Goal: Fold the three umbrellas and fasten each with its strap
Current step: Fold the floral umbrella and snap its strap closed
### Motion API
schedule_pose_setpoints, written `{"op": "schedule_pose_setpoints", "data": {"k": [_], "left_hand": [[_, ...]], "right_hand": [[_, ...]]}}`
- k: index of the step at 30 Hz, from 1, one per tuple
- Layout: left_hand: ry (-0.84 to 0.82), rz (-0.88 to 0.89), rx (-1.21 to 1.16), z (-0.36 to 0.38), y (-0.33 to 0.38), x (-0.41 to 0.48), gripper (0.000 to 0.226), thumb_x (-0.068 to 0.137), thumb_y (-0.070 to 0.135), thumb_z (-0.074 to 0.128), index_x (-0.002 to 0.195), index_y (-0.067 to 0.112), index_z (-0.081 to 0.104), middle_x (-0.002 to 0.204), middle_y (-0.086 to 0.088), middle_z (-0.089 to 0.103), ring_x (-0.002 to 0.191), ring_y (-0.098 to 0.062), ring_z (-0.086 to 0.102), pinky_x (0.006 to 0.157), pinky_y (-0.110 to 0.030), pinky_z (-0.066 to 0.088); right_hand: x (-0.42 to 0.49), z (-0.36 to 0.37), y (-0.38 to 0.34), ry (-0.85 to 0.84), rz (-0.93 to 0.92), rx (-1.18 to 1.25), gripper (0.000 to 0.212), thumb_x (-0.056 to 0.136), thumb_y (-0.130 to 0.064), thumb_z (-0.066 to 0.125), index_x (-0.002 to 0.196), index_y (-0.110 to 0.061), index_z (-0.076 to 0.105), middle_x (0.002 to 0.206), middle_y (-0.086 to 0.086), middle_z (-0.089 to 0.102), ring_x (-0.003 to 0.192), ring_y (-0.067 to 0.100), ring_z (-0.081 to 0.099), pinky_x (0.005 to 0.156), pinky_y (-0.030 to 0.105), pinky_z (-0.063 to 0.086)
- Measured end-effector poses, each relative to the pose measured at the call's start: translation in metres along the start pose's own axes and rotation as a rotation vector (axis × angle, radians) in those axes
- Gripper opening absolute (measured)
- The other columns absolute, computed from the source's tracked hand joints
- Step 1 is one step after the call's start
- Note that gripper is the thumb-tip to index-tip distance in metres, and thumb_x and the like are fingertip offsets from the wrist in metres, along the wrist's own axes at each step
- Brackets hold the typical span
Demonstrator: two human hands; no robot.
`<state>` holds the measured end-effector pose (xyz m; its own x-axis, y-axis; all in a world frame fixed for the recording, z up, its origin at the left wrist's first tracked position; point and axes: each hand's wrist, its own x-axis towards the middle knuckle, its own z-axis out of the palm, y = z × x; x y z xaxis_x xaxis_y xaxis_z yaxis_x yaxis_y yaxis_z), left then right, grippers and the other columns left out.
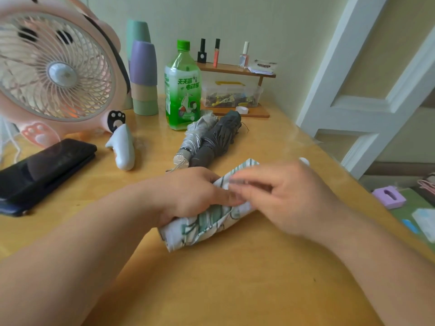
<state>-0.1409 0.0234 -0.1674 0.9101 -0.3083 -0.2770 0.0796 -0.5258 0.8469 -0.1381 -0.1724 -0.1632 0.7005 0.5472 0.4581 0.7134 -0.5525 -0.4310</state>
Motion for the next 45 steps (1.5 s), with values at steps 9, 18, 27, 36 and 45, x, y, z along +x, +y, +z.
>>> {"op": "schedule_pose_setpoints", "data": {"k": [9,18,27,36,45], "left_hand": [[-0.25,-0.185,-0.678,-0.018,-0.018,0.003,0.021,0.079,0.029,0.08,0.09,0.011,0.081,0.087,-0.012,0.074,0.069,-0.02,0.07,0.068,-0.029,0.057],[-0.066,-0.035,-0.804,-0.025,-0.013,0.001,0.029,0.075,0.032,0.079,0.086,0.005,0.079,0.082,-0.018,0.072,0.058,-0.022,0.068,0.053,-0.027,0.057],[-0.192,0.416,-0.415,-0.044,-0.013,-0.019,0.05,0.078,0.034,0.086,0.118,0.009,0.068,0.103,-0.02,0.073,0.084,-0.025,0.073,0.071,-0.033,0.06],[0.015,0.279,0.783,-0.026,-0.007,-0.024,0.058,0.07,0.063,0.08,0.118,0.043,0.055,0.096,0.019,0.068,0.085,-0.004,0.062,0.08,-0.033,0.054],[0.102,0.256,0.855,-0.018,-0.016,-0.013,0.061,0.072,0.072,0.072,0.121,0.047,0.045,0.092,0.016,0.066,0.085,-0.008,0.059,0.079,-0.036,0.053]], "right_hand": [[0.031,0.007,0.009,0.224,0.262,0.657,0.036,0.094,-0.022,0.068,0.076,0.009,0.062,0.053,0.004,0.062,0.041,0.012,0.044,0.047,0.02,0.04],[-0.005,-0.033,0.046,-0.647,0.285,1.051,0.04,0.086,-0.039,0.08,0.086,0.001,0.075,0.077,0.025,0.074,0.057,0.027,0.072,0.044,0.021,0.051],[0.012,-0.016,0.063,-0.08,0.518,0.277,0.018,0.096,-0.011,0.066,0.085,-0.024,0.072,0.077,-0.005,0.076,0.084,0.017,0.072,0.074,0.027,0.058],[0.007,-0.033,0.079,-0.2,0.395,1.217,0.076,0.09,-0.045,0.069,0.155,-0.016,0.042,0.158,0.0,0.047,0.145,0.021,0.045,0.102,0.054,0.051],[0.005,-0.035,0.061,-0.278,0.178,1.194,0.098,0.087,-0.042,0.076,0.164,-0.027,0.017,0.166,0.007,0.033,0.153,0.032,0.03,0.117,0.068,0.028]]}}
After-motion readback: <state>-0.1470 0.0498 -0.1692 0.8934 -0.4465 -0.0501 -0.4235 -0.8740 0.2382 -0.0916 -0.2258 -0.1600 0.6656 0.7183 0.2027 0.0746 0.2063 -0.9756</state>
